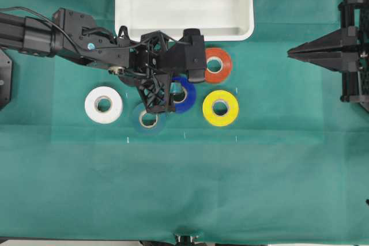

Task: Pick up the tape from a random location and place it into the white case.
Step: 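Close the left gripper on the blue roll and lift it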

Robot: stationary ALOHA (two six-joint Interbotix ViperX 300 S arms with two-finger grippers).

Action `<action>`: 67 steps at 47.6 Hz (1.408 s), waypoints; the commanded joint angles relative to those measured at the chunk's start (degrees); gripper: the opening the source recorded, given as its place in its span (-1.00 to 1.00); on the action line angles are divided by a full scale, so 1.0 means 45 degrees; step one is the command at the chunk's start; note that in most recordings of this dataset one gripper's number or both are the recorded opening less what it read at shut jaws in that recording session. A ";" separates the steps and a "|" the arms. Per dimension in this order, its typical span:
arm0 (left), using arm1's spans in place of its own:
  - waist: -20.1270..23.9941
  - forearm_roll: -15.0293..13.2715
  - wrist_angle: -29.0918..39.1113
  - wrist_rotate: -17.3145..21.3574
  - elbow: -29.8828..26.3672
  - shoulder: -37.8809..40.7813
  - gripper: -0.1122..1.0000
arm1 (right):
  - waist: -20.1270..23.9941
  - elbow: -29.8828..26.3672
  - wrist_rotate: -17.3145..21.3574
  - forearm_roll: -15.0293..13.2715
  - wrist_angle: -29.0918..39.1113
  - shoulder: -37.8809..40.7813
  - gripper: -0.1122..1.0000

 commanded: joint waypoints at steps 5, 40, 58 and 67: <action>0.0078 0.0000 0.0859 -0.0020 -0.0762 -0.0820 -0.33 | 0.0020 -0.0156 0.0039 0.0020 -0.0059 0.0059 -0.80; 0.0215 0.0000 0.3945 -0.0020 -0.2285 -0.2324 -0.33 | 0.0039 -0.0156 0.0039 0.0020 -0.0020 0.0059 -0.80; 0.0098 0.0000 0.4531 -0.0020 -0.2598 -0.3086 -0.33 | 0.0020 -0.0156 0.0039 0.0020 -0.0020 0.0059 -0.80; 0.0039 0.0000 0.4629 -0.0020 -0.2598 -0.3281 -0.33 | 0.0020 -0.0156 0.0039 0.0020 -0.0020 0.0059 -0.80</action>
